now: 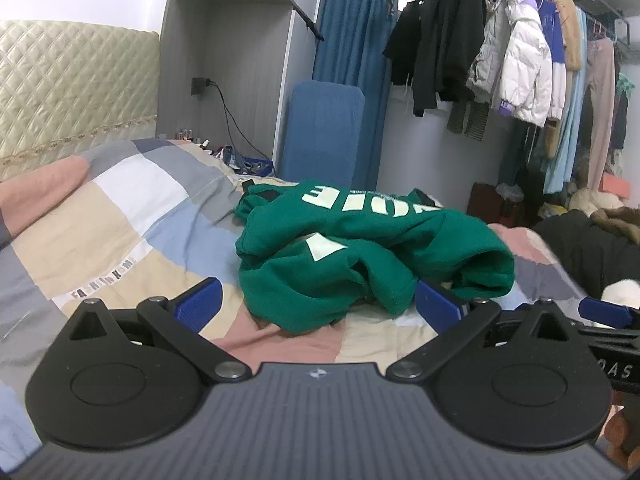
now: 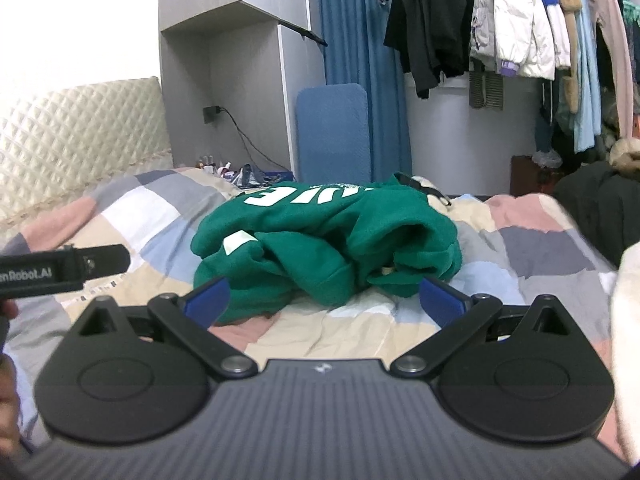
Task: Fold large clothes
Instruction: 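Reach both grippers into the green hoodie and close on its fabric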
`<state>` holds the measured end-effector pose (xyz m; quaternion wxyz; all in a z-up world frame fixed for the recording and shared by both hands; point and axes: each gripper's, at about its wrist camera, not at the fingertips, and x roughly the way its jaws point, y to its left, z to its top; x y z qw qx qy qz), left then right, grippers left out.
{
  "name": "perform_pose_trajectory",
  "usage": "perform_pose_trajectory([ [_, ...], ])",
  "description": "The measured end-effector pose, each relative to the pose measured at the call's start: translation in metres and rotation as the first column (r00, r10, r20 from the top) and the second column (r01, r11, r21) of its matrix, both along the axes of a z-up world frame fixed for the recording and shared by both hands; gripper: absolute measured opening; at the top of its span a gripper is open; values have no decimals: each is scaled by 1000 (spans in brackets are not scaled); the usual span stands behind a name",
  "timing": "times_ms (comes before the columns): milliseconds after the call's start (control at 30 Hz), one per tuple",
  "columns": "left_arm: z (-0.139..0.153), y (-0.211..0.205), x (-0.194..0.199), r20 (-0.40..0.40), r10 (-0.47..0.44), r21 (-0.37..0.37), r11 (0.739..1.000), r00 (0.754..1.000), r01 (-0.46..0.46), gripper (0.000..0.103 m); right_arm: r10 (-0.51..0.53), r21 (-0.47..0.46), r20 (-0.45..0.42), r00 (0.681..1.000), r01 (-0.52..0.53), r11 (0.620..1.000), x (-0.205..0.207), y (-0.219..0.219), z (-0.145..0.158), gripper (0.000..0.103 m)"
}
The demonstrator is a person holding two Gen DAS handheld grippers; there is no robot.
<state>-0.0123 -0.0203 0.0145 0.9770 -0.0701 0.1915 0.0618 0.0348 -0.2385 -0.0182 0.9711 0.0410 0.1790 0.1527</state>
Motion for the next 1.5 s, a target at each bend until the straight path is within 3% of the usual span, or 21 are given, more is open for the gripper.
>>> perform_pose_trajectory([
  [167,-7,4,21,-34,-18,-15,1000,999,17,103,37,74,-56,998,-32,997,20,-3,-6,102],
  [400,-4,24,73,-49,-37,-63,997,998,34,103,40,81,-141,989,-29,996,67,11,-1,101],
  [567,-8,45,131,-65,-25,-38,999,998,22,103,47,55,-200,979,-36,998,124,29,1,101],
  [700,-35,64,168,-91,-31,-64,998,995,25,103,68,-11,-245,967,-73,997,169,54,-13,101],
  [833,-70,82,195,-102,-40,-89,996,994,31,103,83,-62,-283,955,-105,993,202,79,-48,101],
  [967,-101,97,217,-116,-70,-141,989,991,53,103,68,-117,-320,945,-111,987,229,99,-87,77],
  [1033,-114,103,227,-121,-81,-163,985,989,61,103,38,-181,-300,953,-96,979,236,105,-100,75],
  [1100,-124,107,233,-120,-88,-173,983,989,67,103,-12,-246,-256,967,-53,968,243,107,-107,65],
  [1233,-137,112,243,-116,-95,-192,979,989,72,103,-24,-295,-177,984,-30,955,252,112,-117,63],
  [1333,-141,115,246,-108,-94,-202,977,990,71,103,4,-271,-162,987,-48,961,253,111,-119,52],
  [1400,-142,114,244,-110,-90,-207,976,990,66,103,12,-259,-150,989,-51,965,250,109,-117,32],
  [1500,-139,114,236,-107,-66,-231,972,992,40,103,32,-234,-136,990,-64,970,242,104,-105,21],
])
